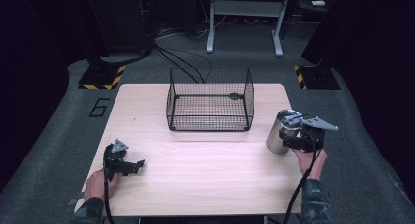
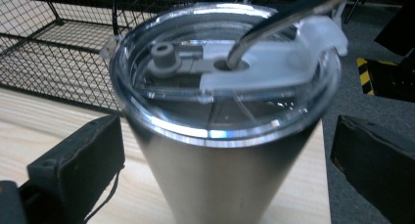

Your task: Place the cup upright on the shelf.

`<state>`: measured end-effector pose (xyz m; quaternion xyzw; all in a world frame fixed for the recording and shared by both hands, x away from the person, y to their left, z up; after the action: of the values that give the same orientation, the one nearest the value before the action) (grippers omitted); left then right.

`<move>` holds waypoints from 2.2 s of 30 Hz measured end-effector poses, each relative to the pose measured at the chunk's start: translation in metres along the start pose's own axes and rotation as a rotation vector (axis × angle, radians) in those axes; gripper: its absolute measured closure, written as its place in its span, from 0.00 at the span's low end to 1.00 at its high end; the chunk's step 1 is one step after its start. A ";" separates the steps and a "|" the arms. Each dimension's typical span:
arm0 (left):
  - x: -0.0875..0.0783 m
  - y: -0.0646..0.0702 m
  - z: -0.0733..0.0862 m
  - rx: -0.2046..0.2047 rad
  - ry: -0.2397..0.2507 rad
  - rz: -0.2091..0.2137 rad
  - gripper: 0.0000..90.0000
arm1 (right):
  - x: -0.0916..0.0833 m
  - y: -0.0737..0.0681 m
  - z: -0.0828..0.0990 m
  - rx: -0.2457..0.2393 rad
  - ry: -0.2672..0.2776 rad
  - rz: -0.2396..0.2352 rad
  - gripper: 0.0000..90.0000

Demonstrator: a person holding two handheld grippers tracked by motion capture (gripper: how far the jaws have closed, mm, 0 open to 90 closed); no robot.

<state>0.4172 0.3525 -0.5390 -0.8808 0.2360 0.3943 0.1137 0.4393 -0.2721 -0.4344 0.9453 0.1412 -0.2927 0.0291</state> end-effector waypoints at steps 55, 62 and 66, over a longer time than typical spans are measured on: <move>0.000 0.001 0.000 -0.007 0.000 0.003 0.00 | 0.020 -0.006 -0.017 0.014 0.084 0.005 0.04; 0.000 0.001 0.000 -0.007 0.000 0.003 0.00 | 0.013 -0.012 -0.025 -0.007 0.082 -0.014 0.04; 0.000 0.000 0.000 -0.007 0.000 0.003 0.00 | 0.009 -0.015 -0.029 -0.016 0.080 -0.026 0.04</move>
<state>0.4169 0.3521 -0.5392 -0.8809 0.2362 0.3951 0.1101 0.4583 -0.2513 -0.4151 0.9541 0.1570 -0.2537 0.0272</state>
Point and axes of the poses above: each handheld gripper's, and its own axes: x roughly forward along the jaws, z roughly out of its underside, y roughly to its right, the point moved 1 cm from there along x, roughly forward along the jaws, and after that the axes turned 5 degrees about -y, right-handed, at the moved point
